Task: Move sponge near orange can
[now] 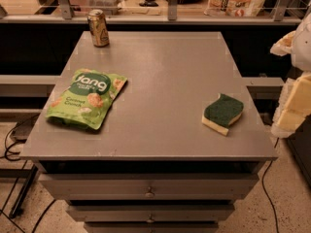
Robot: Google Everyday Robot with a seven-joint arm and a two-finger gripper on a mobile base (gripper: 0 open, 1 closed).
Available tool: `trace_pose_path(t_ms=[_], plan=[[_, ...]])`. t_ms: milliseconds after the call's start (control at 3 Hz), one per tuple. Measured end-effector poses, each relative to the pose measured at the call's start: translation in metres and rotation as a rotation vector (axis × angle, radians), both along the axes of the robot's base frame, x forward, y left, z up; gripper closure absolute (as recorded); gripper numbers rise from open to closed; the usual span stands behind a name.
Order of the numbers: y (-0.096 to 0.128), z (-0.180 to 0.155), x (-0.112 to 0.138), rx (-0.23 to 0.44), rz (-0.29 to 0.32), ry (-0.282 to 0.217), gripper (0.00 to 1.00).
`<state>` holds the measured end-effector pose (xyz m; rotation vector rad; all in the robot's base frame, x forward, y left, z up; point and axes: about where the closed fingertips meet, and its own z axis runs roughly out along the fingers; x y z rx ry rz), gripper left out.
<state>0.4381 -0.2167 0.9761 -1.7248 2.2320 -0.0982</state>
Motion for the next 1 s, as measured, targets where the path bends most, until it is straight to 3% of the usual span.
trace_pose_path(t_ms=[333, 1000], plan=[[0.000, 0.000, 0.000, 0.000, 0.000, 0.000, 0.00], [0.007, -0.032, 0.046, 0.246, -0.060, 0.021, 0.00]])
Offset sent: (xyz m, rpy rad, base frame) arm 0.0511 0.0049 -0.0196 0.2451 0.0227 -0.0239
